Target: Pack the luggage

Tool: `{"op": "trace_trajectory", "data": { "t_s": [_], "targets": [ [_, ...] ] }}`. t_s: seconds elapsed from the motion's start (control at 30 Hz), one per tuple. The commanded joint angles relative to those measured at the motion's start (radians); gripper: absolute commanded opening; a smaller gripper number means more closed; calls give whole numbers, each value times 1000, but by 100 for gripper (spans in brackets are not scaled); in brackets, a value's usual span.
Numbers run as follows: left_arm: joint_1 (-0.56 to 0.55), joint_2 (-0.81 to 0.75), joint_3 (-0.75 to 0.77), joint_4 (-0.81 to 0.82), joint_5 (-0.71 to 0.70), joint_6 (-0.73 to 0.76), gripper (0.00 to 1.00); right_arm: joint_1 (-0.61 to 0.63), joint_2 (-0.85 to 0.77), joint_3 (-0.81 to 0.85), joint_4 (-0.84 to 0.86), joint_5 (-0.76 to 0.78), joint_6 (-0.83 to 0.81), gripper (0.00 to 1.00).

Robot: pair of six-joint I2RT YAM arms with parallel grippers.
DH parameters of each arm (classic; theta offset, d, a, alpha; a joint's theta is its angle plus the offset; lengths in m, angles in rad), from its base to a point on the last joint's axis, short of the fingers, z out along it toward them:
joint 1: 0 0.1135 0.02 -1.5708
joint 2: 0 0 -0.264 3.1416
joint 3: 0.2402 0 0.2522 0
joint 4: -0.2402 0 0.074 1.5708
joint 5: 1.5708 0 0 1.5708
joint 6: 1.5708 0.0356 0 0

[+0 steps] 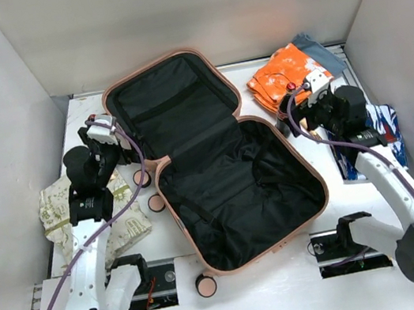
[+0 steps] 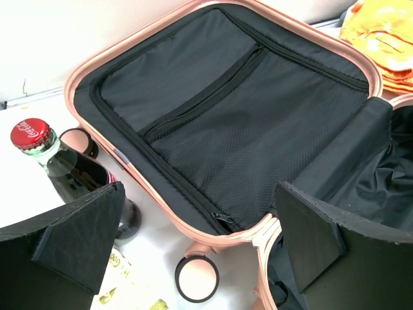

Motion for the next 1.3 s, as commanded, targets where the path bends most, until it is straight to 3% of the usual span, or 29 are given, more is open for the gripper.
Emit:
{"op": "trace_trajectory", "data": {
  "t_s": [0.0, 0.13, 0.27, 0.67, 0.8, 0.83, 1.0, 1.27],
  "targets": [
    [2, -23, 18, 26, -7, -32, 100, -4, 49, 6, 115, 19, 49, 100],
    [2, -34, 18, 26, -18, -21, 100, -4, 128, 17, 254, -16, 58, 99],
    [2, -44, 9, 26, -30, -12, 100, -4, 197, 37, 276, 44, 58, 97],
    [2, -63, 0, -2, -40, -12, 100, -4, 277, 66, 408, 33, 37, 76],
    [2, -63, 0, -2, -39, -12, 100, -4, 277, 66, 417, 24, 37, 53],
    [2, -63, 0, -2, -39, -12, 100, -4, 277, 66, 417, 24, 37, 38],
    [2, -63, -10, -2, -49, -12, 100, -4, 266, 66, 417, -7, 26, 0],
    [2, -63, -19, 7, -49, -12, 100, 10, 131, 149, 370, 169, -38, 0]
  ]
}}
